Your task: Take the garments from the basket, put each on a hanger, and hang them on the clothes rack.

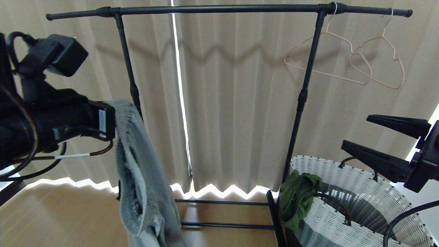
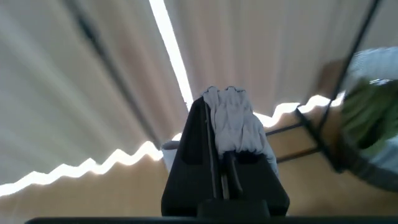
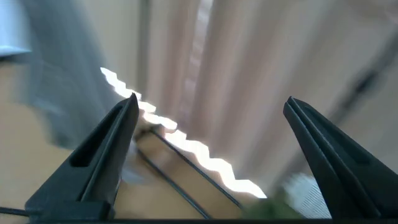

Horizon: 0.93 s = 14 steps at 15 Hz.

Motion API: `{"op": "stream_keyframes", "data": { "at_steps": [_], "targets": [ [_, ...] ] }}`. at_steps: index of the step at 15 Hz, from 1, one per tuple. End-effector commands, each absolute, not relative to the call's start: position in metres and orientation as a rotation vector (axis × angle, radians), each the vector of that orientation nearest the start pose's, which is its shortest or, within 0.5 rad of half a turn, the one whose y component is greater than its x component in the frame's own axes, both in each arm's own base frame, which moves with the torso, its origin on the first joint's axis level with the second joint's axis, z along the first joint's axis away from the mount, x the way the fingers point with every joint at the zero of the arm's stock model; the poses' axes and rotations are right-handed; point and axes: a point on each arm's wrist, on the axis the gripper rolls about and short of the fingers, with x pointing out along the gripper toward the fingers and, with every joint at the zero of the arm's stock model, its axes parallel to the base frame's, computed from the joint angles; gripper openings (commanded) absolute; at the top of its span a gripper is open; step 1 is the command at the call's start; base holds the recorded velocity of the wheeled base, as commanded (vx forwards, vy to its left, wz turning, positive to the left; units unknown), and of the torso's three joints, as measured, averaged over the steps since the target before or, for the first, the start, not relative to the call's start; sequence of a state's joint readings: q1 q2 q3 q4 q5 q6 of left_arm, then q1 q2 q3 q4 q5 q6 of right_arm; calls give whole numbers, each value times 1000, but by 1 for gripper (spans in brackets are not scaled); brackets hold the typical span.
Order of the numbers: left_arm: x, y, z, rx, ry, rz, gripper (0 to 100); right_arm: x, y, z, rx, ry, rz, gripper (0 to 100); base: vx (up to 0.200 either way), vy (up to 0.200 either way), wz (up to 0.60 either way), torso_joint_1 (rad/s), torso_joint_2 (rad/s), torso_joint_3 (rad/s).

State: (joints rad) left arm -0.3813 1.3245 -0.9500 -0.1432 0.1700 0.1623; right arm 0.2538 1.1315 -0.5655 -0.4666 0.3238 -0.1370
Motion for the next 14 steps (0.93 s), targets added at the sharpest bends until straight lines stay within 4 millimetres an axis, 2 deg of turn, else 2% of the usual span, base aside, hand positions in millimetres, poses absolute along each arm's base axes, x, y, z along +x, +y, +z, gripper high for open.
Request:
{"op": "stream_keyframes", "data": {
  "at_steps": [1,3,5,6,8,9,10,11,14],
  "targets": [
    [155,-36,259,210,196,-109,0,142,26,217,-167,81,387,100,0,0,0,0,0,0],
    [127,-17,240,198,208,-28,0,133,18,207,-185,107,249,100,0,0,0,0,0,0],
    [104,-3,219,194,231,60,0,124,13,198,-185,122,182,100,0,0,0,0,0,0],
    [98,-2,213,189,236,74,0,119,13,196,-185,121,178,100,0,0,0,0,0,0],
    [69,0,195,157,190,77,0,99,11,186,-185,97,175,100,0,0,0,0,0,0],
    [68,0,194,156,188,71,0,98,11,186,-185,93,175,100,0,0,0,0,0,0],
    [56,-1,192,151,130,-14,0,92,10,183,-188,90,178,100,0,0,0,0,0,0],
    [53,-2,194,149,106,-60,0,93,10,186,-187,81,177,100,0,0,0,0,0,0],
    [58,-4,188,144,145,-117,0,98,11,180,-188,124,181,100,0,0,0,0,0,0]
  ]
}}
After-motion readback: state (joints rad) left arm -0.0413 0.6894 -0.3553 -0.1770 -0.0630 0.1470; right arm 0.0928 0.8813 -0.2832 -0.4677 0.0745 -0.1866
